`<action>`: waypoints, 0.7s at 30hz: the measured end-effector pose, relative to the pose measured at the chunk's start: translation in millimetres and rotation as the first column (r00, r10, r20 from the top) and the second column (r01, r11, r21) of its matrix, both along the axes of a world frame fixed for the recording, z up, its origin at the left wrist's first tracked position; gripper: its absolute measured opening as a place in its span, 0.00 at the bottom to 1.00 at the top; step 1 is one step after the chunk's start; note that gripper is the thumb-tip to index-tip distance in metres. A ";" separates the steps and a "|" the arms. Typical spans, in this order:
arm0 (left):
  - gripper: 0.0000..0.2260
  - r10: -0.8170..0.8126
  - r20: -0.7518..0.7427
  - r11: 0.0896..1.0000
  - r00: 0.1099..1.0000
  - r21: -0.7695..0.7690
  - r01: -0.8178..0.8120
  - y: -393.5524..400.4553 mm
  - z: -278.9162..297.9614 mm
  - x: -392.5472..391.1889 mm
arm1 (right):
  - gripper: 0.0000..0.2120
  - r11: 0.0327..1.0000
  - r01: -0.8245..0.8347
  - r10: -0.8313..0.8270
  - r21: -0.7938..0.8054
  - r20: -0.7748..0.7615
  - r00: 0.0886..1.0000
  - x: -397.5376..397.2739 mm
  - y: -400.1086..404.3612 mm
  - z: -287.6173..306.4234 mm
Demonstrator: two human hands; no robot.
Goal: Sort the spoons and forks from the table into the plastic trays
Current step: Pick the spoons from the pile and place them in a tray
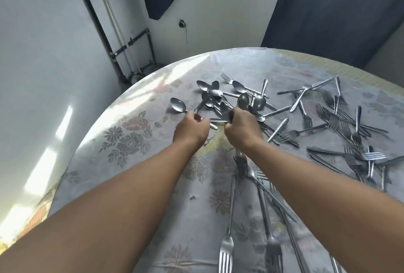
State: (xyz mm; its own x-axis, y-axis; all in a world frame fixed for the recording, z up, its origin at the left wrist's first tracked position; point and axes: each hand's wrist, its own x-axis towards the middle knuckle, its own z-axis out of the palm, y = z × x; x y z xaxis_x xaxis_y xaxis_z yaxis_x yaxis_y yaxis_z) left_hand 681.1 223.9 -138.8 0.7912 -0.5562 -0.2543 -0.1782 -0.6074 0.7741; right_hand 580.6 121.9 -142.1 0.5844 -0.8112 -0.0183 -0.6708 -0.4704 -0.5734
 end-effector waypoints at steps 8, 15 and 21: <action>0.13 -0.201 0.230 0.956 0.952 0.259 0.139 -0.4 -22.4 8.1 | 0.09 0.977 -0.139 0.083 -0.160 -0.311 0.947 30.9 -14.2 -2.0; 0.18 -0.254 0.263 0.942 0.931 0.284 0.177 9.1 -21.8 10.8 | 0.08 0.982 -0.085 0.034 -0.167 -0.288 0.957 33.2 -14.2 -3.4; 0.19 -0.190 0.282 0.935 0.940 0.345 0.085 12.7 -17.2 2.9 | 0.06 0.997 -0.065 0.078 0.052 -0.308 0.948 38.7 -21.9 8.7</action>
